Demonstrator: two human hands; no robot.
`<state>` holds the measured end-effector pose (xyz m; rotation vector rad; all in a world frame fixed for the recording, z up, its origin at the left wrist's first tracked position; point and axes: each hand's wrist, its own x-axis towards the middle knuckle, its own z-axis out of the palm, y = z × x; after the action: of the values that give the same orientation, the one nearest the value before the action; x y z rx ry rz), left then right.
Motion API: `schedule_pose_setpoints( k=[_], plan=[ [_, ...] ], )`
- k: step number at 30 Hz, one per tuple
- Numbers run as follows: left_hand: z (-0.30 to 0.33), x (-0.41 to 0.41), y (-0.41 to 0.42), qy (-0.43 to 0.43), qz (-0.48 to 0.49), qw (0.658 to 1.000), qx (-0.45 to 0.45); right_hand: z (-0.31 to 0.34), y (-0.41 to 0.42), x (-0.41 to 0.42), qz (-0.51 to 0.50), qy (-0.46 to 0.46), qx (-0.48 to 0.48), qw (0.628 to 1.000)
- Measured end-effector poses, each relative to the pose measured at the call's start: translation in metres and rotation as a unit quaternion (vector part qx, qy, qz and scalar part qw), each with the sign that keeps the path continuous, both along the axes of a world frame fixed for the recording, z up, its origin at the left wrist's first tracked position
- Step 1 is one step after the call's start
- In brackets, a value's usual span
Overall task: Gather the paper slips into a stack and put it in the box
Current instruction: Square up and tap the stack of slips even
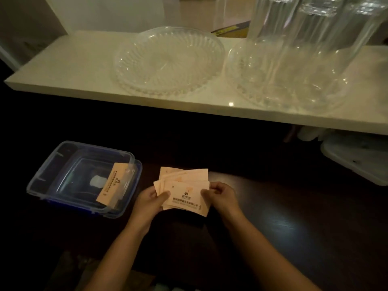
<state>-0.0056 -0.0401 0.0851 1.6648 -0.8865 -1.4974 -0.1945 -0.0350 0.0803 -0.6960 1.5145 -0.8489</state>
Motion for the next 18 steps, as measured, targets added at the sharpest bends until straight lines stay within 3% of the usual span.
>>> schedule_pose_setpoints(
  k=[5,11,16,18],
  plan=[
    [-0.006,0.013,-0.047,-0.126,-0.061,0.990,-0.001,-0.013,-0.032,0.029,-0.044,0.091,0.030,0.994],
    [-0.025,0.017,-0.069,-0.194,-0.119,0.973,0.034,-0.032,-0.045,0.034,-0.035,0.179,0.050,0.982],
    [-0.030,0.019,-0.073,-0.146,-0.094,0.984,0.028,-0.040,-0.046,0.031,-0.007,0.261,0.042,0.964],
    [-0.028,0.021,-0.080,-0.132,-0.125,0.982,0.042,-0.040,-0.047,0.026,-0.005,0.257,0.012,0.966]
  ],
)
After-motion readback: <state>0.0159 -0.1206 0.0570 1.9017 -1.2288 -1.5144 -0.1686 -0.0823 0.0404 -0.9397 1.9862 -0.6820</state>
